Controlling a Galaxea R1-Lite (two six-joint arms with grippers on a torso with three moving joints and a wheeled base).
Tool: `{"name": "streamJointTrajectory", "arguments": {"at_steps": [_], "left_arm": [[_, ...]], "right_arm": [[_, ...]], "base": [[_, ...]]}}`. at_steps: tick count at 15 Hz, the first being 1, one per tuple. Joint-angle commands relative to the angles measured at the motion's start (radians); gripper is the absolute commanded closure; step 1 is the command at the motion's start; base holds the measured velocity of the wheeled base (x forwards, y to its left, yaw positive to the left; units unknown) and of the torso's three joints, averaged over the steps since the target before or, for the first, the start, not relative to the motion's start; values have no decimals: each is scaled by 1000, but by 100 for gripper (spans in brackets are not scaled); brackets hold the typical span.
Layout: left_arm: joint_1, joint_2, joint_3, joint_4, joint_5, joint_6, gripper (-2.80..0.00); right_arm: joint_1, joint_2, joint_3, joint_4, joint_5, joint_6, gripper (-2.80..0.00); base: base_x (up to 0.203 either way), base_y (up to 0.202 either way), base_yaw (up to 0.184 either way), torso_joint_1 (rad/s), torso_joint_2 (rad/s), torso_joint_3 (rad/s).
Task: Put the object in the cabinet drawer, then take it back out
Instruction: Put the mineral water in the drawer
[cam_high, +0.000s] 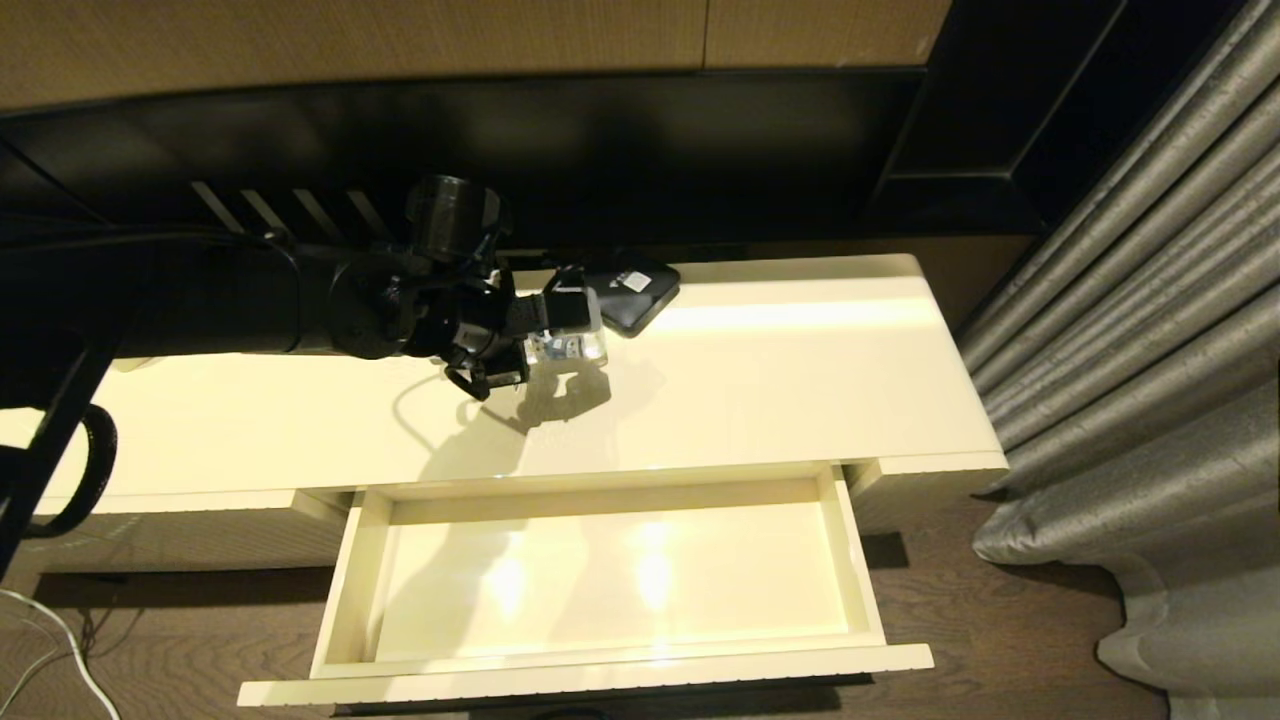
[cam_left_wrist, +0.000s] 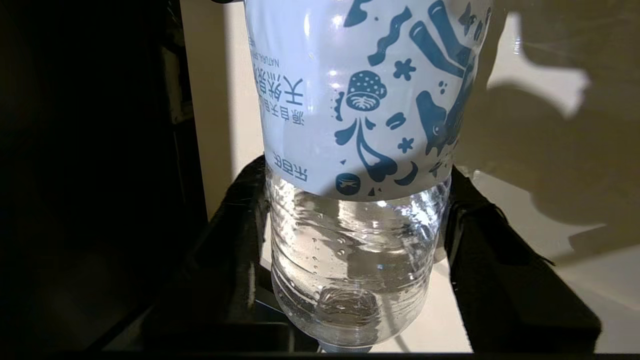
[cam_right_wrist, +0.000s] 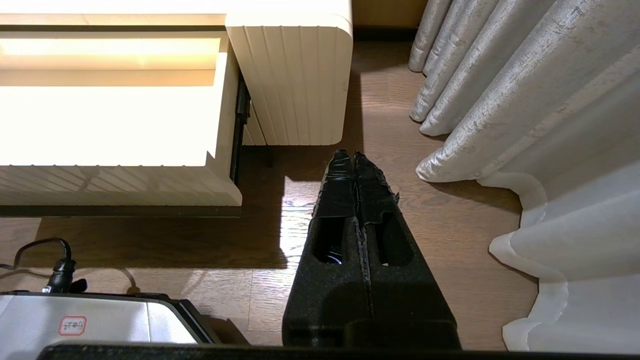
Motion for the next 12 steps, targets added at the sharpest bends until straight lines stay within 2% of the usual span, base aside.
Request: {"name": "streamJointTrajectory", "arguments": {"at_steps": [1, 8, 12], "left_arm": [[0, 2, 1, 0, 2, 6, 0], [0, -24, 10, -10, -4, 8, 0], [-1, -111, 35, -6, -6, 12, 0]], "right_arm": [[0, 1, 0, 0, 1, 1, 0], [0, 1, 0, 0, -1, 1, 0], [0, 1, 0, 0, 1, 1, 0]], "base": [[0, 0, 0, 0, 0, 0], [0, 0, 0, 0, 0, 0], [0, 0, 0, 0, 0, 0]]}}
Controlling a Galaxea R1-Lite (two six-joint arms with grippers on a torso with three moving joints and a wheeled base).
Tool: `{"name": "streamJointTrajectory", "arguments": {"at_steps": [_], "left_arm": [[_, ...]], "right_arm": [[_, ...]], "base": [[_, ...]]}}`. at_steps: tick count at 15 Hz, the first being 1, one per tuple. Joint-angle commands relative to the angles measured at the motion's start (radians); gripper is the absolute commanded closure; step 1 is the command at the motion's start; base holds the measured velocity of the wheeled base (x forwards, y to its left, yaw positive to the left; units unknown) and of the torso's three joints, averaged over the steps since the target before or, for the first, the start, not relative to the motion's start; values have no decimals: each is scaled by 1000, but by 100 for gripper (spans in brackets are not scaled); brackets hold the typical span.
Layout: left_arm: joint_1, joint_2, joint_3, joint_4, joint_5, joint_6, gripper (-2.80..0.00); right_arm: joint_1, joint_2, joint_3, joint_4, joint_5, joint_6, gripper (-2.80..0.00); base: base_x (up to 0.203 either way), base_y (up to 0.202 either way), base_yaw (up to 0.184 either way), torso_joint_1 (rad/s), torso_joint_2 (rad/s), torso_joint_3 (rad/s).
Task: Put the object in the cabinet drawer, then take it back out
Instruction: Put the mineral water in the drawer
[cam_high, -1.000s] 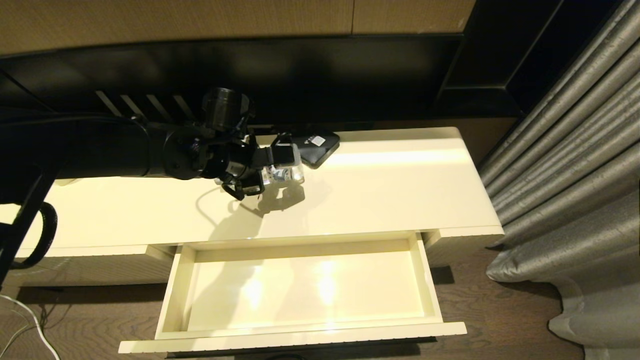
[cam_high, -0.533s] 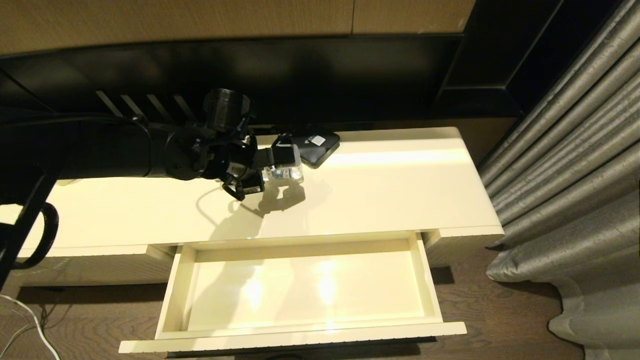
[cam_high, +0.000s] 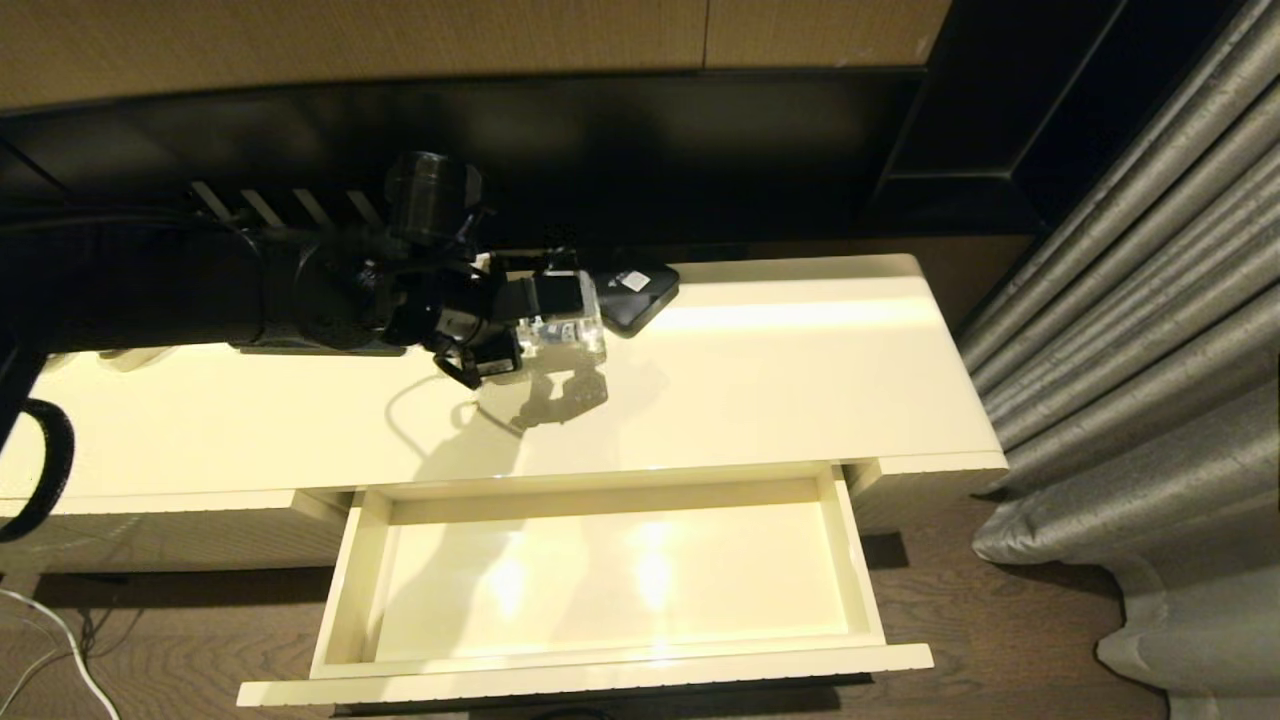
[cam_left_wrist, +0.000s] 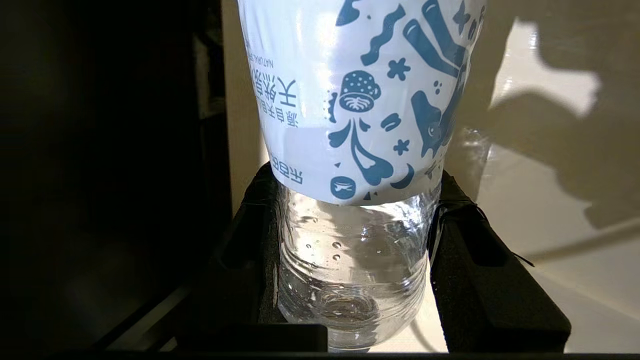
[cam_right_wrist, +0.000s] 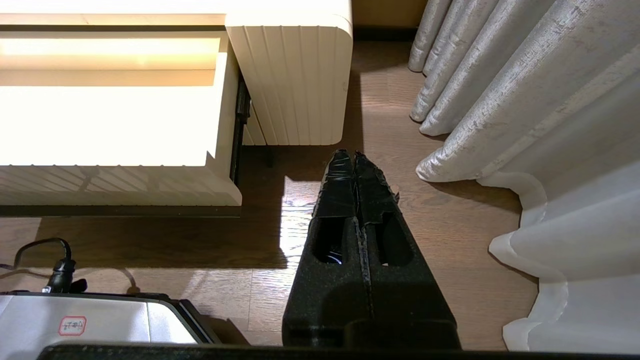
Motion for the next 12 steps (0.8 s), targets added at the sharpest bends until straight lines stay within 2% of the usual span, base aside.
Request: {"name": "streamJointTrajectory", "arguments": {"at_steps": [1, 6, 10, 12], "left_arm": [[-1, -78, 31, 3, 3, 9, 0], [-26, -259, 200, 21, 3, 14, 0], [-121, -355, 376, 40, 18, 1, 0], [-179, -364, 443, 34, 58, -12, 0]], "right_arm": [[1, 1, 2, 0, -1, 0, 0], [1, 1, 0, 0, 0, 0, 0], [1, 1, 0, 0, 0, 0, 0], [1, 1, 0, 0, 0, 0, 0]], "base": [[0, 0, 0, 0, 0, 0], [0, 0, 0, 0, 0, 0], [0, 0, 0, 0, 0, 0], [0, 0, 0, 0, 0, 0]]}}
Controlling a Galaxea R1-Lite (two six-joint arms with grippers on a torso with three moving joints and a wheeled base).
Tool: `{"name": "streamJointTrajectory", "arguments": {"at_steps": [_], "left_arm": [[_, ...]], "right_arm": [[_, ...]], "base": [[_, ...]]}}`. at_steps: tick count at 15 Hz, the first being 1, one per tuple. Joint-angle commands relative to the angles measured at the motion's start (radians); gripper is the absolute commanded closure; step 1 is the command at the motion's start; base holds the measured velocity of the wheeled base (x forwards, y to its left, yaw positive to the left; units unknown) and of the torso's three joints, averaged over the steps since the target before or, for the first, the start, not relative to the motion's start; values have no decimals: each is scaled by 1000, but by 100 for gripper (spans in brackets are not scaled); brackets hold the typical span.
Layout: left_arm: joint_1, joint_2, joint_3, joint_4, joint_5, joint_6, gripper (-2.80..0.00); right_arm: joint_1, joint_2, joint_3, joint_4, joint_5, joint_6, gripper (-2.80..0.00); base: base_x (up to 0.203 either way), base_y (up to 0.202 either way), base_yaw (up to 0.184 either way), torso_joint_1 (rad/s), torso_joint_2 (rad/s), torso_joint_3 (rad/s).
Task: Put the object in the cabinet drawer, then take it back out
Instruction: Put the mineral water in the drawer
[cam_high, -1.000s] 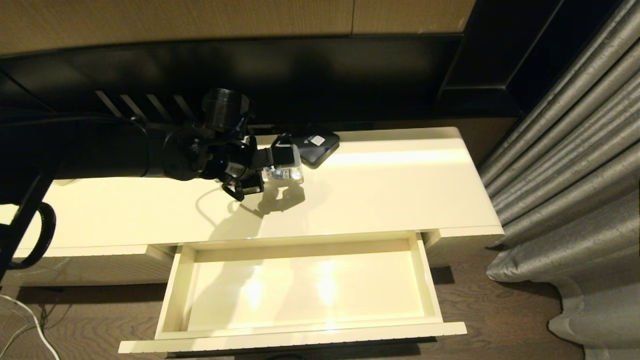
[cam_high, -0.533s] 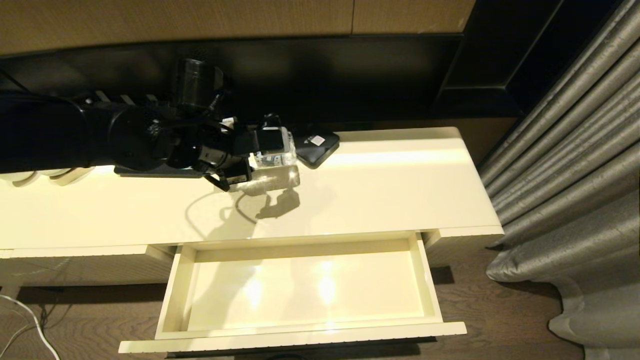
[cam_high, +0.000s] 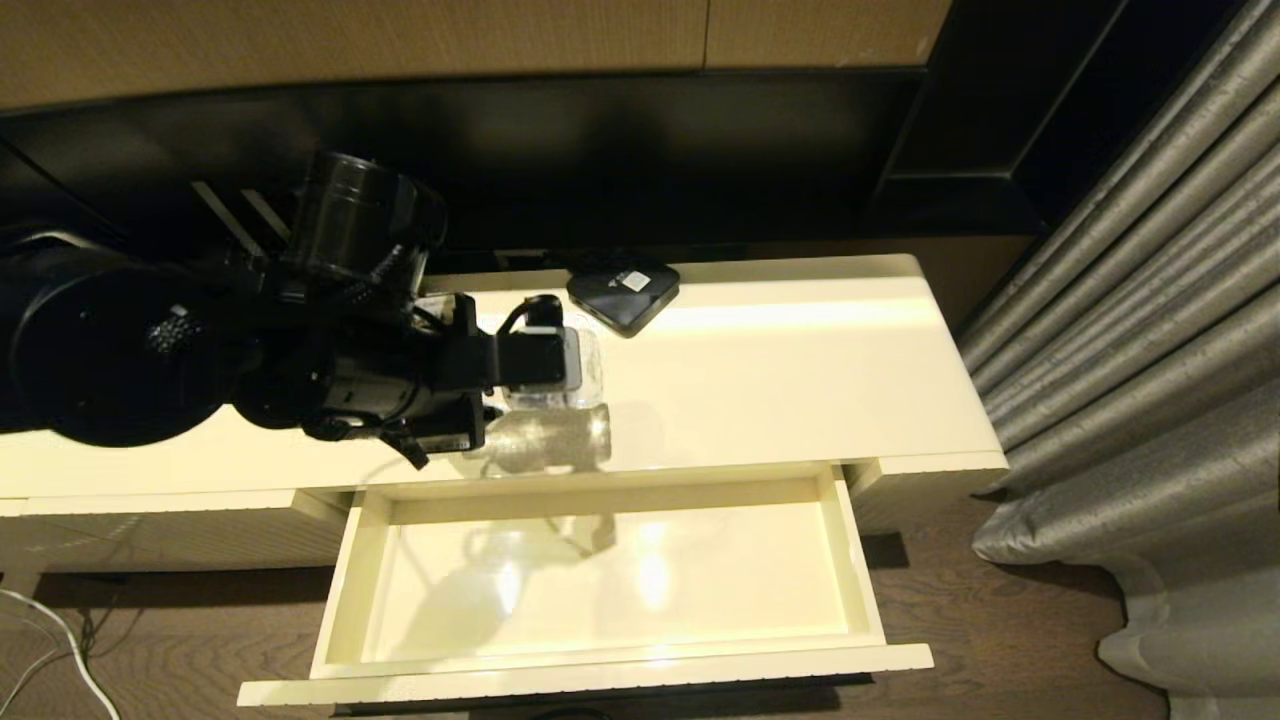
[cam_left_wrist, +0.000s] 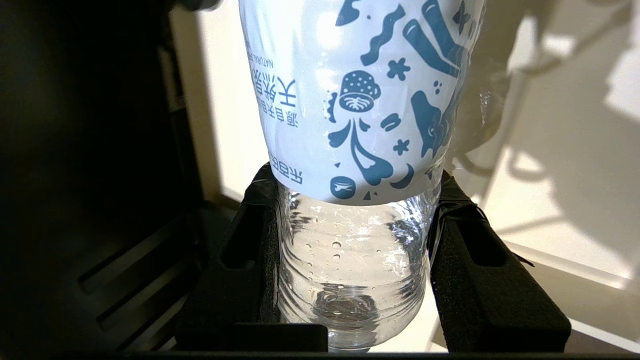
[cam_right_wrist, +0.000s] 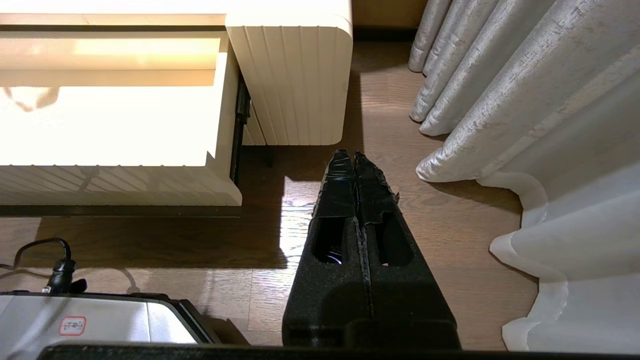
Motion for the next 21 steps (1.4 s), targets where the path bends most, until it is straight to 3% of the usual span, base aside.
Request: {"name": "streamJointTrajectory", "arguments": {"at_steps": [1, 3, 7, 12, 18, 21], "left_arm": [[-53, -27, 81, -7, 22, -13, 0], [-77, 11, 115, -32, 32, -34, 0], [-134, 141, 100, -68, 45, -155, 0], [-206, 220, 90, -73, 46, -239, 0], [-214, 263, 117, -78, 47, -257, 0], [-214, 341, 127, -171, 51, -270, 0]], "right_arm": [[0, 1, 0, 0, -1, 0, 0], [0, 1, 0, 0, 1, 0, 0], [0, 1, 0, 0, 1, 0, 0], [0, 1, 0, 0, 1, 0, 0], [0, 1, 0, 0, -1, 0, 0], [0, 1, 2, 0, 1, 0, 0]], "base": [[0, 0, 0, 0, 0, 0], [0, 0, 0, 0, 0, 0], [0, 0, 0, 0, 0, 0], [0, 0, 0, 0, 0, 0], [0, 0, 0, 0, 0, 0], [0, 0, 0, 0, 0, 0]]}}
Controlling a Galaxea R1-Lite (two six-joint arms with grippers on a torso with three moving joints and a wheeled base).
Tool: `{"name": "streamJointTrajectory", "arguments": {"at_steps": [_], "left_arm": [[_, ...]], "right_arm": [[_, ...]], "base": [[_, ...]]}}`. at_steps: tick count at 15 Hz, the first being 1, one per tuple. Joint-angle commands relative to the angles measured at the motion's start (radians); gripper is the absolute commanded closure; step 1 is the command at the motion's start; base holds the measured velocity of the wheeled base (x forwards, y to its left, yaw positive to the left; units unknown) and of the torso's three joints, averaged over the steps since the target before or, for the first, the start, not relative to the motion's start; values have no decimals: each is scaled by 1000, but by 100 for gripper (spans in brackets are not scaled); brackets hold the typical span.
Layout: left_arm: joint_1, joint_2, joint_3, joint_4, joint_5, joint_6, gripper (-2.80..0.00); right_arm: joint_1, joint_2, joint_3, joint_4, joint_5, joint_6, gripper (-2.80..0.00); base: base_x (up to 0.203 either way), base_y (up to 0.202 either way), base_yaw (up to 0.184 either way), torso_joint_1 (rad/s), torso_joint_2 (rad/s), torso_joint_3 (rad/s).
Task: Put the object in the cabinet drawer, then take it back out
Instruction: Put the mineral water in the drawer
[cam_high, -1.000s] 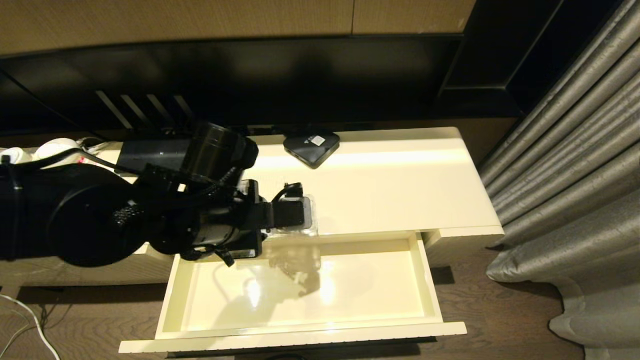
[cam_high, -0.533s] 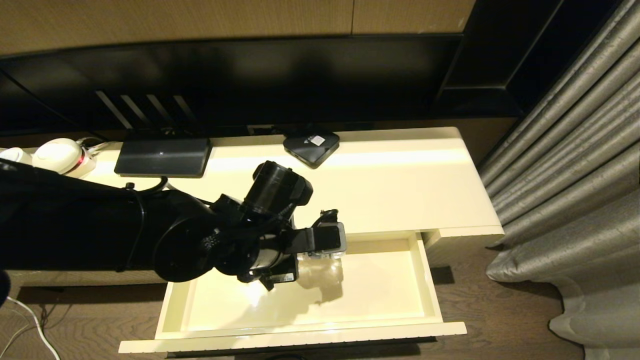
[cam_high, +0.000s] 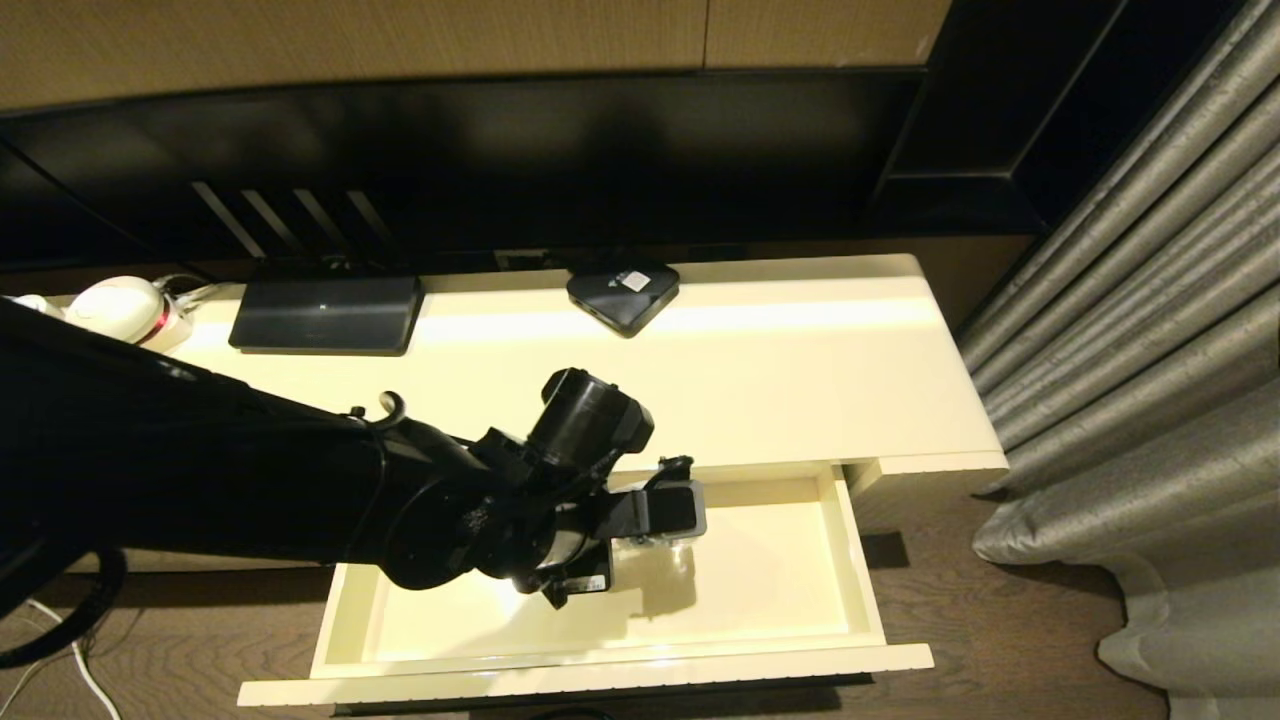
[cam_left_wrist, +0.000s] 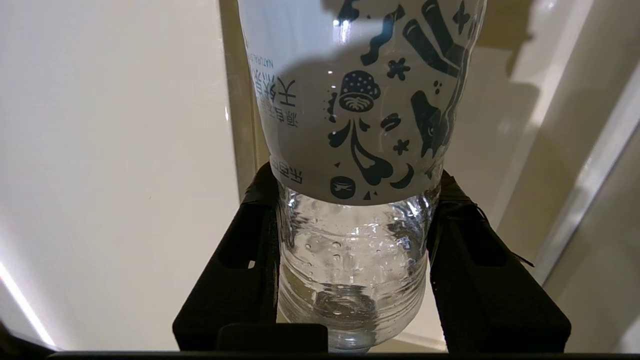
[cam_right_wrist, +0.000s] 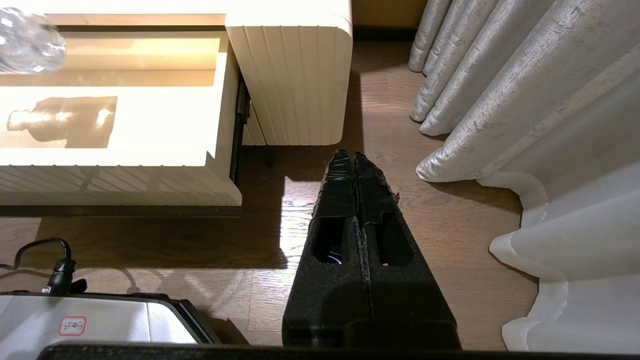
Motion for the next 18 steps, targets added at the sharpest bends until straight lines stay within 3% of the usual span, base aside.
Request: {"name": "streamJointTrajectory", "arguments": {"at_steps": [1, 6, 9, 16, 17, 18], "left_arm": [[0, 92, 0, -54, 6, -18, 0], [5, 171, -50, -71, 9, -22, 0], [11, 197, -72, -71, 14, 37, 0], [14, 255, -109, -69, 16, 70, 0], [14, 260, -111, -69, 16, 70, -280], [15, 267, -111, -71, 16, 70, -280]], "right_arm": [[0, 1, 0, 0, 1, 0, 0], [0, 1, 2, 0, 0, 0, 0], [0, 1, 0, 0, 1, 0, 0], [0, 1, 2, 0, 1, 0, 0], [0, 1, 0, 0, 0, 0, 0], [0, 1, 0, 0, 1, 0, 0]], "base": [[0, 0, 0, 0, 0, 0], [0, 0, 0, 0, 0, 0], [0, 0, 0, 0, 0, 0], [0, 0, 0, 0, 0, 0], [0, 0, 0, 0, 0, 0], [0, 0, 0, 0, 0, 0]]}}
